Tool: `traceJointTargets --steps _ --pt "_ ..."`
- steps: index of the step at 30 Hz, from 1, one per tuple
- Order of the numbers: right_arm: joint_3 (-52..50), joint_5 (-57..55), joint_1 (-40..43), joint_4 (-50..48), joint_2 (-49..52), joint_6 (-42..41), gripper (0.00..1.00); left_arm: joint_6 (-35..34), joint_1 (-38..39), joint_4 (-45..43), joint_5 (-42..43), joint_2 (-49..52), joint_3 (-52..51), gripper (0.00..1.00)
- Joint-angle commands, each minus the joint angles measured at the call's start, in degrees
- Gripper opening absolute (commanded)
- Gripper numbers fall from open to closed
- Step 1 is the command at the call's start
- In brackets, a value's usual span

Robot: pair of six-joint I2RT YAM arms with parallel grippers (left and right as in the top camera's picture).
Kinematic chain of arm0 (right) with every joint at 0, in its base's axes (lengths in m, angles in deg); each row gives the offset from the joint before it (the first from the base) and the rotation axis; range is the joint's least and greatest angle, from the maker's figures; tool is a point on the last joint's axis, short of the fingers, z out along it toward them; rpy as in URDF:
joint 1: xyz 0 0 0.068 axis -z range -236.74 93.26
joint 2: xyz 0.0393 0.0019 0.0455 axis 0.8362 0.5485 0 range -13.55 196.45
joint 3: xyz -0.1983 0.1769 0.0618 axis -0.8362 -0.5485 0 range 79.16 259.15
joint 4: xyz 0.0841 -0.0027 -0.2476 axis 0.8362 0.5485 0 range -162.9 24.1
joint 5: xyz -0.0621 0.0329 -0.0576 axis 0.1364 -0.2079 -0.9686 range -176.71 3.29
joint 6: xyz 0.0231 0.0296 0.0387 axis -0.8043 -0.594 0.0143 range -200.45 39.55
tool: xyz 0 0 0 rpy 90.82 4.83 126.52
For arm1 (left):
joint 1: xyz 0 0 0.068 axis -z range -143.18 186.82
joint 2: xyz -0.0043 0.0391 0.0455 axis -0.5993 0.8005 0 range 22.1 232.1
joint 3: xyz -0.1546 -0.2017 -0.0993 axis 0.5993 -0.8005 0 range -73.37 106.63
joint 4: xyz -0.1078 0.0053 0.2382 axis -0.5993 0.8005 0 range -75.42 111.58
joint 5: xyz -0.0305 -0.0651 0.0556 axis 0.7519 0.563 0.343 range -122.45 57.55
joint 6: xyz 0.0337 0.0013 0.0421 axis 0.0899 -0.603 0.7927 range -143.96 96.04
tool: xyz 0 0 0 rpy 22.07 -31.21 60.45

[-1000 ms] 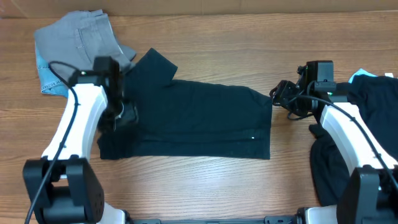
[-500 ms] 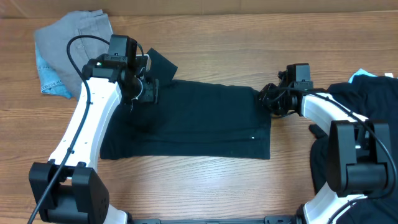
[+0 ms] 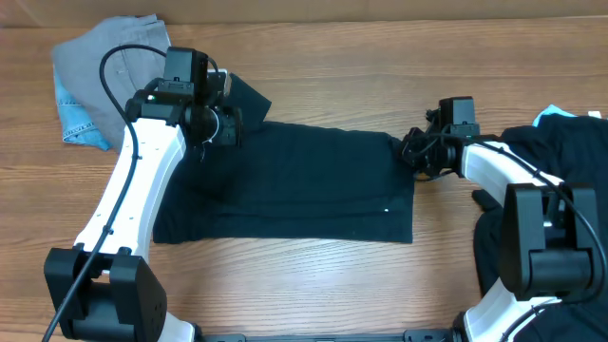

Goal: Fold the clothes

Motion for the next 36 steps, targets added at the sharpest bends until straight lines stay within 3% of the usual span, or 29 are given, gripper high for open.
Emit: traceJointTargets --steps 1,11,15,23,29,32,35,36 --pt "2.5 0.3 0.8 1.7 -1.2 0.2 0.04 2.0 0.0 -1.8 0.5 1.2 1.4 0.57" --pt "8.0 -1.0 0.8 14.7 -5.9 2.8 0.04 2.3 0.0 -12.1 0.7 13.2 4.1 0.57" --pt "8.2 -1.0 0.8 17.0 -6.6 2.8 0.04 1.7 0.0 -17.2 0.2 18.9 6.2 0.67" --pt "8.2 -1.0 0.8 19.1 -6.6 4.1 0.04 0.2 0.0 -30.0 0.1 27.9 6.5 0.71" --pt "8.2 -1.0 0.8 20.4 -6.6 4.3 0.04 0.2 0.3 -34.1 -2.8 32.0 6.5 0.51" --pt "8.2 -1.0 0.8 20.8 -6.6 4.3 0.04 0.1 0.3 -33.8 -3.5 32.7 6.5 0.33" --pt "8.2 -1.0 0.8 21.0 -6.6 5.0 0.04 -0.6 0.3 -33.3 -3.4 32.6 6.5 0.04" --pt "8.2 -1.1 0.8 21.0 -6.6 5.5 0.04 -1.0 0.3 -32.7 -3.4 32.4 6.5 0.04"
